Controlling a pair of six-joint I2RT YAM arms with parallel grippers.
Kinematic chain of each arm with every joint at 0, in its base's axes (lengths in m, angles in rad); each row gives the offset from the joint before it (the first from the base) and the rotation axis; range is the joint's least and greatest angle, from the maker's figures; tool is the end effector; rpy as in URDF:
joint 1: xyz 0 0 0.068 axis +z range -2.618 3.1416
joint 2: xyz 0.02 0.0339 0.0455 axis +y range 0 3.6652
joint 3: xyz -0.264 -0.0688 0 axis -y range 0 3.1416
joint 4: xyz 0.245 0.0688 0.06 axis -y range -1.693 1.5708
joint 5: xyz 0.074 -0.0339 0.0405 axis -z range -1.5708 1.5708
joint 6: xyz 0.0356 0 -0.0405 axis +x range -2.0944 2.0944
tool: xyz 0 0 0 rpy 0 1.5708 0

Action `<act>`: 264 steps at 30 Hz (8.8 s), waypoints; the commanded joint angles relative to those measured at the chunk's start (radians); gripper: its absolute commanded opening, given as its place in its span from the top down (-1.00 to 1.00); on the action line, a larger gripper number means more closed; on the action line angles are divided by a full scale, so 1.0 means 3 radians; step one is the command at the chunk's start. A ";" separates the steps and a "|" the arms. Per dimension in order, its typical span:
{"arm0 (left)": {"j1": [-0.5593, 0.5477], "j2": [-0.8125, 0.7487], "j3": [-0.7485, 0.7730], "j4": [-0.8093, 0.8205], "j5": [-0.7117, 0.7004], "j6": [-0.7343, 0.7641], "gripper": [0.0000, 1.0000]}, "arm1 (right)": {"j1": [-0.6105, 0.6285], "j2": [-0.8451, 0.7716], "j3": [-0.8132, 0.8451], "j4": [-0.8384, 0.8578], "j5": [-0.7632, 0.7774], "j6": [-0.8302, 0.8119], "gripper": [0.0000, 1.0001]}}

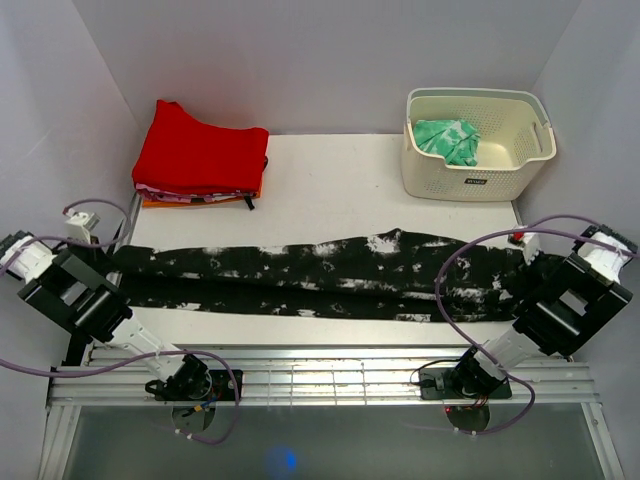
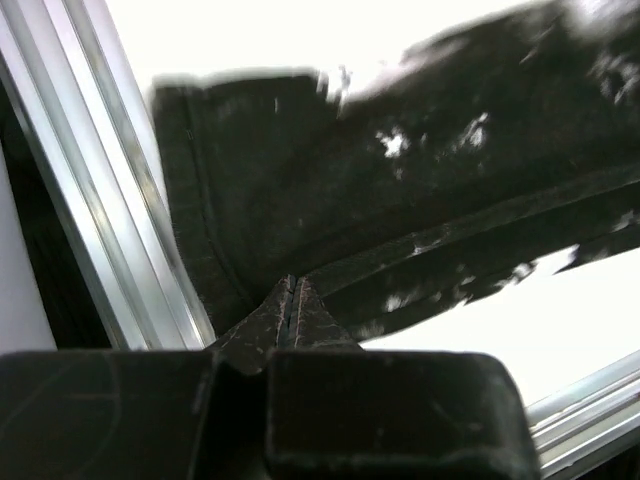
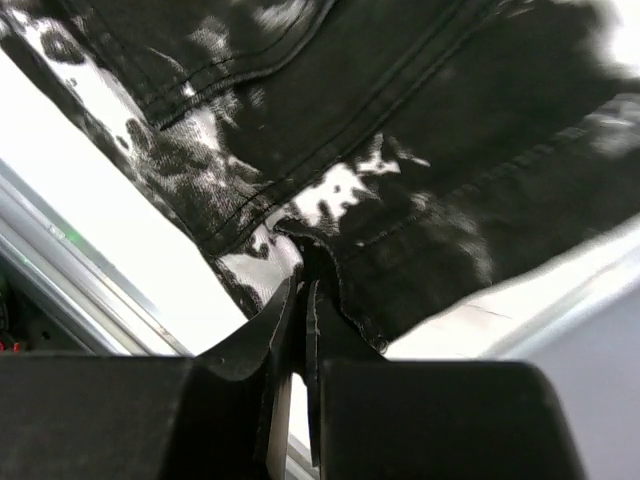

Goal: Fold and stack the trousers
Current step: Fold the trousers

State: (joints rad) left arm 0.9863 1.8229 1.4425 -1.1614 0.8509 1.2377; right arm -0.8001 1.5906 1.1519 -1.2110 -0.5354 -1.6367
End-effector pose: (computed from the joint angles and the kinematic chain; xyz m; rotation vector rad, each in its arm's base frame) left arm 0.2091 0.2675 0.2365 0.3073 2.3099 -0.4373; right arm 0.1971 -0.1769 0.2234 -1.0480 2.4279 0.3483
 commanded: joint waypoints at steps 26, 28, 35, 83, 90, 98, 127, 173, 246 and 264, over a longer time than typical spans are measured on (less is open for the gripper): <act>0.0251 -0.0308 -0.0023 -0.0469 -0.0004 0.1181 -0.34 | 0.0029 -0.0219 0.0545 -0.0333 0.0257 -0.0292 -0.36; 0.0246 -0.0390 0.0110 -0.0735 0.0123 0.1330 -0.66 | 0.0197 -0.0336 0.0634 -0.0335 0.0128 -0.0031 -0.39; -0.0295 -0.1002 -0.0456 -0.0797 0.0129 0.1509 -0.63 | 0.1550 -0.0802 0.0078 -0.0116 -0.0061 0.0908 -0.19; -0.4315 -0.1239 -0.2272 0.1565 -0.0254 -0.1380 -0.11 | 0.4876 -0.0598 -0.1053 0.1644 0.0337 0.2868 0.84; -0.4367 -0.1356 -0.2405 0.1668 -0.0361 -0.1451 0.56 | 0.5193 -0.0746 -0.1390 0.1996 0.0772 0.3052 0.84; -0.4448 -0.1428 -0.2640 0.1667 -0.0448 -0.1421 1.00 | 0.5520 -0.0833 -0.1630 0.2425 0.1390 0.3272 0.84; -0.4811 -0.1624 -0.1715 0.1692 -0.0658 -0.2048 -0.06 | 0.2983 -0.2418 -0.1339 0.0954 0.1065 0.1925 -0.29; -0.5650 0.1685 0.1583 0.3170 -0.0223 -0.4800 0.00 | 0.1409 -0.1038 -0.2439 0.2155 0.1769 0.0762 0.84; -0.2889 -0.2058 -0.1888 0.1095 -0.2340 -0.3113 -0.88 | 0.2555 0.0154 -0.0362 0.1142 0.0777 0.3380 -0.86; -0.1363 -0.1684 -0.1271 0.0371 -0.0957 -0.2618 -0.70 | 0.2932 -0.0172 0.0041 0.1056 0.0553 0.3282 -0.56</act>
State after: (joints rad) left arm 0.4213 1.3506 0.9680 -0.9104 0.3553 0.3927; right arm -0.0368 1.6444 1.0767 -0.8768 -0.2928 -0.6537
